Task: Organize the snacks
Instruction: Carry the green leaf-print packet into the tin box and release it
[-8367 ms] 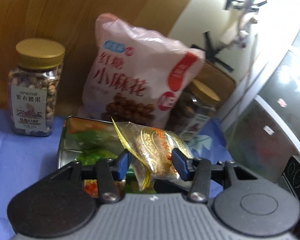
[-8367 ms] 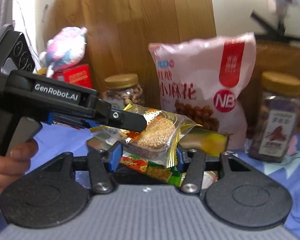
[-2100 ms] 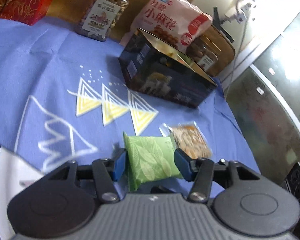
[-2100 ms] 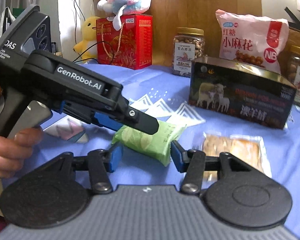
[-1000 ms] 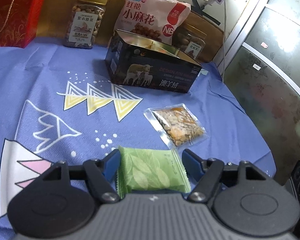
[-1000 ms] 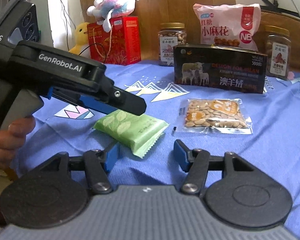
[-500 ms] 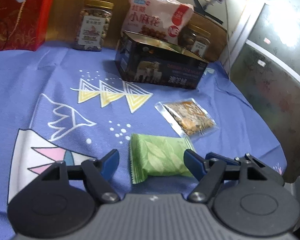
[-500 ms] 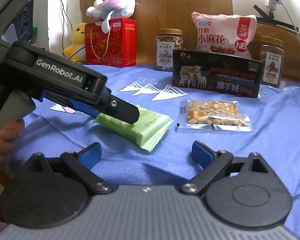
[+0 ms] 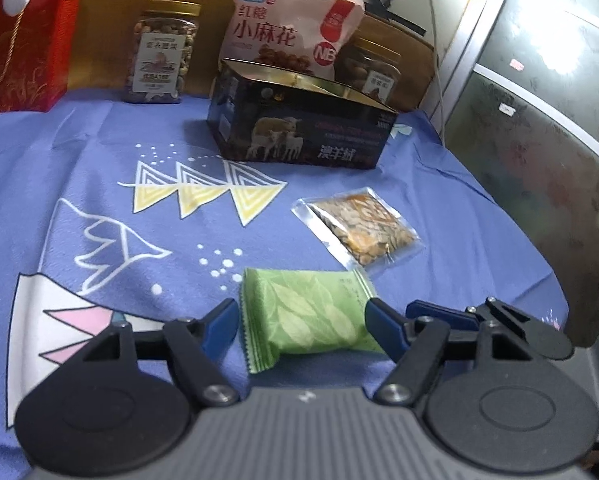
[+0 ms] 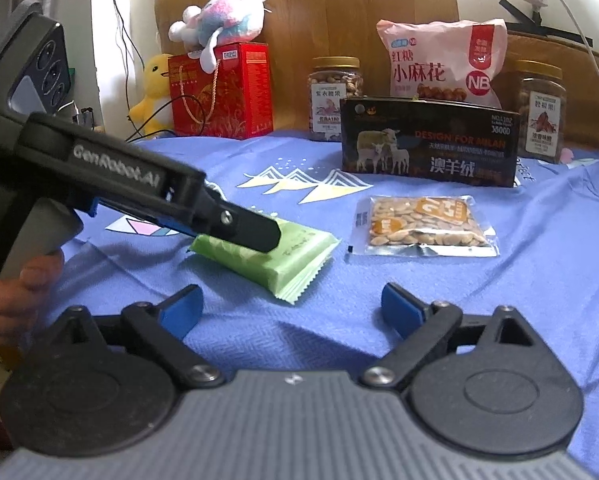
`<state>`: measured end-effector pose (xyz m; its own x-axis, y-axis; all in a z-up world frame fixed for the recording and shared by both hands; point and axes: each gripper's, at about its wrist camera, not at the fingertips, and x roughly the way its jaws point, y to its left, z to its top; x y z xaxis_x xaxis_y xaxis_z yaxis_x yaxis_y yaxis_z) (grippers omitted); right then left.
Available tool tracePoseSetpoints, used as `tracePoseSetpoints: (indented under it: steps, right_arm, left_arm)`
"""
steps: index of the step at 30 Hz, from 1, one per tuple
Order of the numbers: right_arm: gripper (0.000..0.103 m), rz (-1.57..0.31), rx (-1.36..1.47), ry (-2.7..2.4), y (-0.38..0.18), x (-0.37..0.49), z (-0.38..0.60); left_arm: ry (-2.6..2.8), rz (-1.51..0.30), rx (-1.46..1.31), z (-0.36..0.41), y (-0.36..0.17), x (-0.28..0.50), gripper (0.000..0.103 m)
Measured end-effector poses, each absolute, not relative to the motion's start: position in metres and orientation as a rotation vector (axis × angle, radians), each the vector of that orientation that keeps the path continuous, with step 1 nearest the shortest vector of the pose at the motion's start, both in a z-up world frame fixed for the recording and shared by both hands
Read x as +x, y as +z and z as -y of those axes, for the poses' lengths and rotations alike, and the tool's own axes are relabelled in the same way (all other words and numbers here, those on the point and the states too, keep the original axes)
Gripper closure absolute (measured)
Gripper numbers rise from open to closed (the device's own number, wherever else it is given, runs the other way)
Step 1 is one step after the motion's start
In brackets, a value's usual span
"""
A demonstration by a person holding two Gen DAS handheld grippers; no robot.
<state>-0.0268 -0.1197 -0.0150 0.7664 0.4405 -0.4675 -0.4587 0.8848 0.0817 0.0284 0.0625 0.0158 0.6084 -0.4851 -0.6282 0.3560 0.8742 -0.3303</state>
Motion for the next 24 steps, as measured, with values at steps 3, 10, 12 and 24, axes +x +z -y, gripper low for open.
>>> tracePoseSetpoints:
  steps: [3,10,12,24]
  right_arm:
    - [0.017,-0.501,-0.052,0.509,-0.012,-0.029,0.119]
    - [0.039,-0.537,-0.058,0.514,-0.010,-0.012,0.111]
    - [0.047,-0.537,-0.071,0.505,-0.011,-0.008,0.109]
    - [0.060,-0.402,-0.057,0.488,0.034,0.025,0.126]
  left_arm:
    - [-0.498,-0.783,-0.183,-0.061,0.017,0.026,0.032]
    - [-0.501,-0.813,-0.214,-0.073,0.017,0.032,0.056]
    - [-0.514,-0.814,-0.242,-0.076,0.013,0.034,0.059]
    - [-0.575,-0.660,-0.180,-0.049,0.082,0.079,0.067]
